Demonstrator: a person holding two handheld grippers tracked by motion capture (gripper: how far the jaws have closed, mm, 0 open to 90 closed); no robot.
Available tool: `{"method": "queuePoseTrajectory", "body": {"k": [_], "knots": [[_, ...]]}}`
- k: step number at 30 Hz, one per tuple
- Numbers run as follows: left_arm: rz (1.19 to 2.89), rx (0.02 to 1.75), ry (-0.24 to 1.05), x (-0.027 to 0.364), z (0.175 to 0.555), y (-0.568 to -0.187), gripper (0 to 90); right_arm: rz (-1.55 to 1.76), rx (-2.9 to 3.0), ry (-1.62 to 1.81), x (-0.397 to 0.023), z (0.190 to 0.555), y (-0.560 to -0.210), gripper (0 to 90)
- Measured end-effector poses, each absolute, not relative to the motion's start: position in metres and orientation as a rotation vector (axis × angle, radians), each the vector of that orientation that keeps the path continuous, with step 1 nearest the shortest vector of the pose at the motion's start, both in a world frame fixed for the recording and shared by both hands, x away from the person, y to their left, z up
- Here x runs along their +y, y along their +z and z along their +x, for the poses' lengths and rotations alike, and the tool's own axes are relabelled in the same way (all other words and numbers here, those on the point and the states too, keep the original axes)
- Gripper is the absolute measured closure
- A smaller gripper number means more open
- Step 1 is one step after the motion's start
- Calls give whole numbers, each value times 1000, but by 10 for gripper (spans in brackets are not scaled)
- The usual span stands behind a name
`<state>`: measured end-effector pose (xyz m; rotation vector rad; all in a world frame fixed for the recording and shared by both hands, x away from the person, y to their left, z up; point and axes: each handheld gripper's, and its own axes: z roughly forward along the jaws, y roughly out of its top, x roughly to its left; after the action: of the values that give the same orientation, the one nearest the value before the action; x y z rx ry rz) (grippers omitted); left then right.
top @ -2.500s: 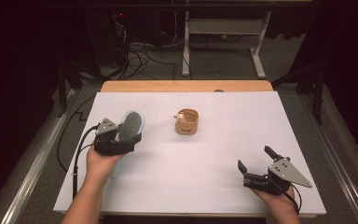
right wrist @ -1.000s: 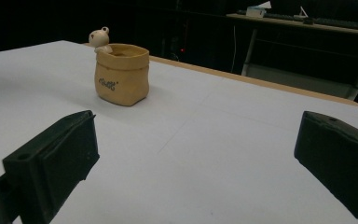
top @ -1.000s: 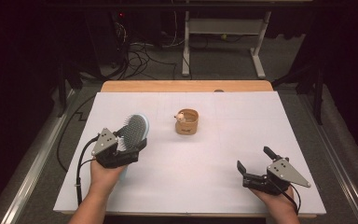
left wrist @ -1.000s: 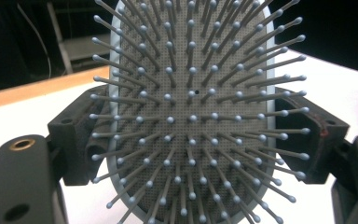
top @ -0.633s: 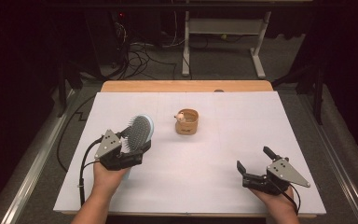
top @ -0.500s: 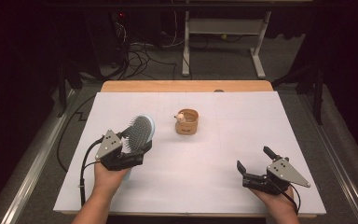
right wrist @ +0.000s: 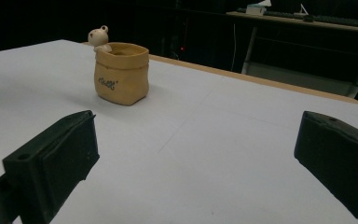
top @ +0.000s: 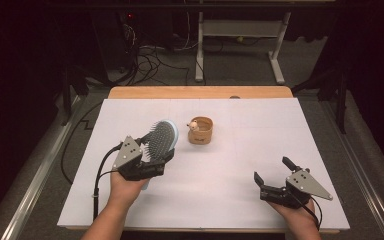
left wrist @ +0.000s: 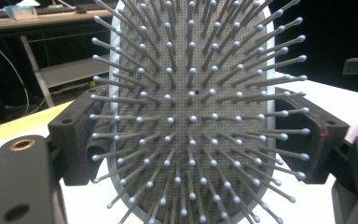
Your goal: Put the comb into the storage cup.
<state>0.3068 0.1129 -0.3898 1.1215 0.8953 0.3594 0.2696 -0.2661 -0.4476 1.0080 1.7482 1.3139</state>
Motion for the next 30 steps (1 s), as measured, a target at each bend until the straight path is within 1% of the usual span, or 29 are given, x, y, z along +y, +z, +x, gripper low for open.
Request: {"method": "queuePoseTrajectory", "body": {"k": [19,30], "knots": [[1140,840,314,80,304,-388,205,1004,1761,1311,-264,270,-448,2],[1154,814,289,67,303,-393,205,1004,1775,1295,-253,274,-448,5]]}}
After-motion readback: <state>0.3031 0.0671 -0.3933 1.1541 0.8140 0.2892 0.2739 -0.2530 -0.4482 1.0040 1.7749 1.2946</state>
